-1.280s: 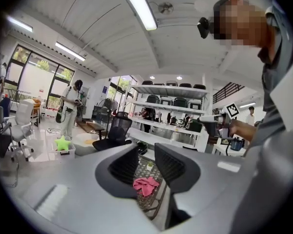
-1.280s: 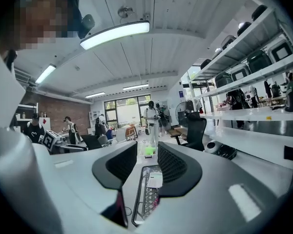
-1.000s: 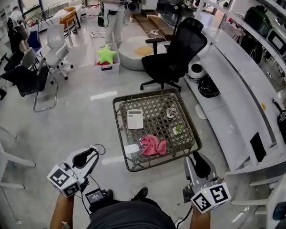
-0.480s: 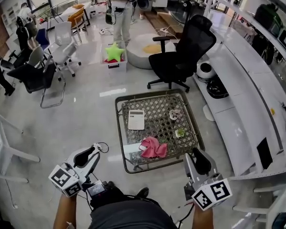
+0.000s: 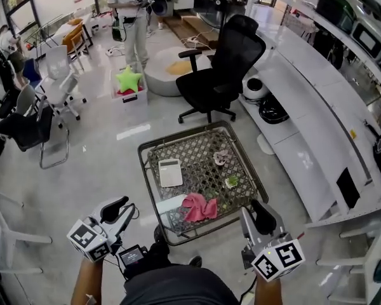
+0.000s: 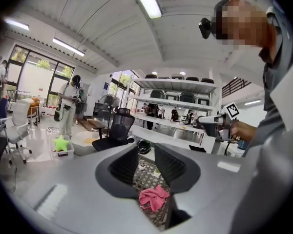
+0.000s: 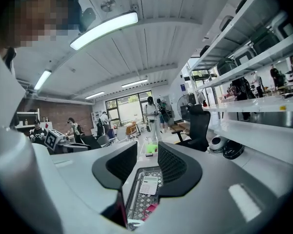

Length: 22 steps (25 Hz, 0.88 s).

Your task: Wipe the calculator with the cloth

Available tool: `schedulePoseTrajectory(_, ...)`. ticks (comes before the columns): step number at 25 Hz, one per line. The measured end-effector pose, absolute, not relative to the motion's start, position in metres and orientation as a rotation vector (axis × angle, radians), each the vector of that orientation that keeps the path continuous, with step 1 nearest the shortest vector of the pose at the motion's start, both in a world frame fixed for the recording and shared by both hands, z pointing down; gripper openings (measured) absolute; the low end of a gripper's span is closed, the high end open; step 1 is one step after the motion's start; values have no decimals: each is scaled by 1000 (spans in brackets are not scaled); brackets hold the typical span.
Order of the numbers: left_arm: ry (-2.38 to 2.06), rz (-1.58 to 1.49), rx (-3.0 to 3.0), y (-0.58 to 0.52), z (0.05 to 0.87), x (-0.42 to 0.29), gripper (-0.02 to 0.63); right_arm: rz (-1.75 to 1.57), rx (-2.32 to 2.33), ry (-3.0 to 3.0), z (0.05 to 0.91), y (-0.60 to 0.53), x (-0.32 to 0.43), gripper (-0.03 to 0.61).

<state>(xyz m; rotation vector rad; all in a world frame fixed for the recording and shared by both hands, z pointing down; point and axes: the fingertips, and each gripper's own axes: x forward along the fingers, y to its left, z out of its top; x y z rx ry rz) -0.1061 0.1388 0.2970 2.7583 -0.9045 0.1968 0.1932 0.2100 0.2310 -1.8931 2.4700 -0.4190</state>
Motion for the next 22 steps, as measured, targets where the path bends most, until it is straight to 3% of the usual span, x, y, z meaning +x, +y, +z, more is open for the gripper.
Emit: schedulePoseTrajectory(22, -481, 145, 2869, -2, 294, -50, 109, -470, -2183, 2215, 239, 143, 197, 114)
